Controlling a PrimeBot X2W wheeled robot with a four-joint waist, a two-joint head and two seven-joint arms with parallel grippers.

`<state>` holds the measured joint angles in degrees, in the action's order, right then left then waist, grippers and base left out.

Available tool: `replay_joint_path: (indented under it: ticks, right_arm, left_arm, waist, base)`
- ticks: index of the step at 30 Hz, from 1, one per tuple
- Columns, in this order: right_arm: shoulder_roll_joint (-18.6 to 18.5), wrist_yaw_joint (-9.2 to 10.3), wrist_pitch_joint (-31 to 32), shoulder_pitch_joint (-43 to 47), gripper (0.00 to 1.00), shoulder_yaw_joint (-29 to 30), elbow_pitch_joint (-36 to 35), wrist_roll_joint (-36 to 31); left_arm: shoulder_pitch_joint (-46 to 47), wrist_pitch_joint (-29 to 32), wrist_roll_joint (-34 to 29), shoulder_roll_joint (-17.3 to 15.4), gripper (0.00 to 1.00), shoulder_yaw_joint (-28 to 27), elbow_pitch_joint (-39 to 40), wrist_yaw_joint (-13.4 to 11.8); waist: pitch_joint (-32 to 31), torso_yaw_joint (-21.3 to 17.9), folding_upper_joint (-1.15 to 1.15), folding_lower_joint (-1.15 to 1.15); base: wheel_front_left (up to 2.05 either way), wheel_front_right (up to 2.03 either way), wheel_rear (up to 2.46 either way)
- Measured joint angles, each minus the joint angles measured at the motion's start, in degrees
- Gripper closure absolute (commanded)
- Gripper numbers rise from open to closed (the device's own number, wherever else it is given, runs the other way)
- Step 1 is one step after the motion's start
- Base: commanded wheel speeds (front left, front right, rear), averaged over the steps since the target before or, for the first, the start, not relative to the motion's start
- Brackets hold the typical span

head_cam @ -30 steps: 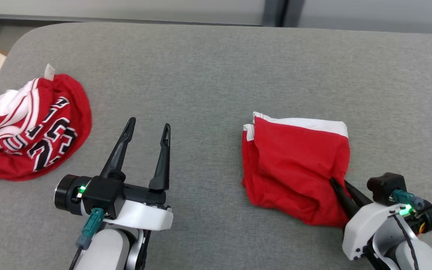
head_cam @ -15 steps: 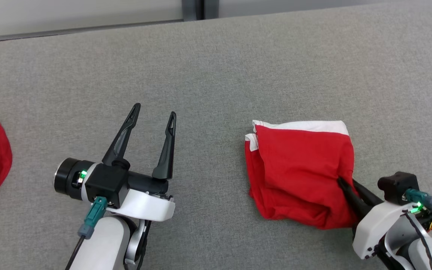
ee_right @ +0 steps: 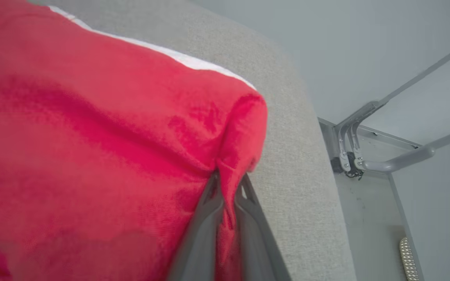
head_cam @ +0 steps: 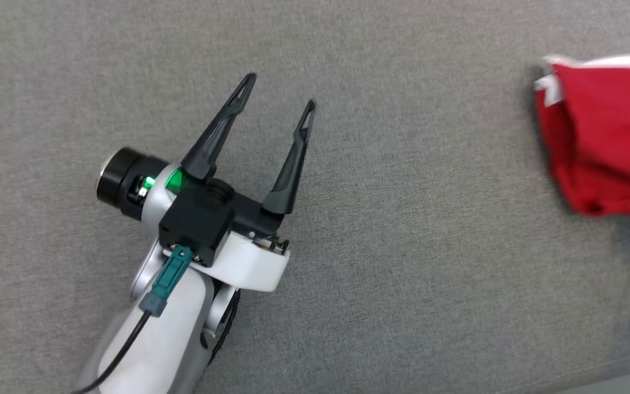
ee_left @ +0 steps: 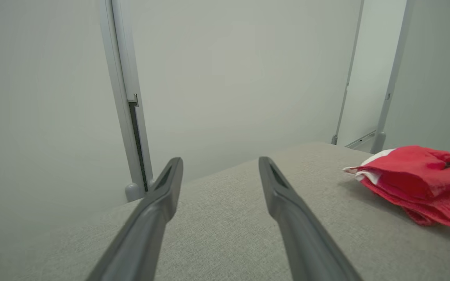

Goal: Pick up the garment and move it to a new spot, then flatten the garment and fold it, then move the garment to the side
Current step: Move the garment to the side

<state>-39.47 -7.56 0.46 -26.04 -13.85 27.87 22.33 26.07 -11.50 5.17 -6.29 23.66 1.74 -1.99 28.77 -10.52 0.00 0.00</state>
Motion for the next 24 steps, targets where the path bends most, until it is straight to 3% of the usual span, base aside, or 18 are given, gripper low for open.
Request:
replay_joint_path:
  ticks: [6,11,13,14,21,24]
  right_arm:
    - [-5.2,0.00,-5.6,-7.4,1.00,2.9,8.3,1.8]
    - [-5.1,0.00,-8.5,-13.1,1.00,1.8,14.8,1.6]
    - [-4.7,0.00,-9.2,-14.7,0.53,1.8,18.3,0.9]
    - [-4.4,0.00,-9.6,-15.4,0.00,2.0,20.1,0.7]
    - [-1.1,0.00,-14.6,-16.6,0.00,7.4,28.6,1.2]
    - [1.9,0.00,-15.2,-13.4,0.00,9.3,27.6,2.5]
  left_arm:
    - [6.2,1.0,-1.9,0.0,0.00,1.5,1.3,1.0]
    - [8.7,1.4,-2.6,0.2,0.00,2.5,1.4,1.7]
    - [9.1,1.3,-2.6,0.3,0.00,2.8,1.0,1.7]
    - [9.2,1.1,-2.6,0.3,0.00,2.9,0.8,1.7]
    - [7.3,0.0,-1.5,0.0,0.00,2.2,-1.0,0.8]
    - [4.3,-0.6,0.2,-0.2,0.00,1.0,-2.0,-0.3]
  waist:
    - [5.6,0.0,0.00,0.00]
    - [9.7,0.7,0.00,0.00]
    - [10.8,1.1,0.00,0.00]
    - [11.1,1.4,0.00,0.00]
    - [8.9,1.6,0.00,0.00]
    - [6.5,1.5,0.00,0.00]
  base:
    - [0.00,0.00,0.00]
    - [0.00,0.00,0.00]
    - [0.00,0.00,0.00]
    - [0.00,0.00,0.00]
    - [0.00,0.00,0.00]
    - [0.00,0.00,0.00]
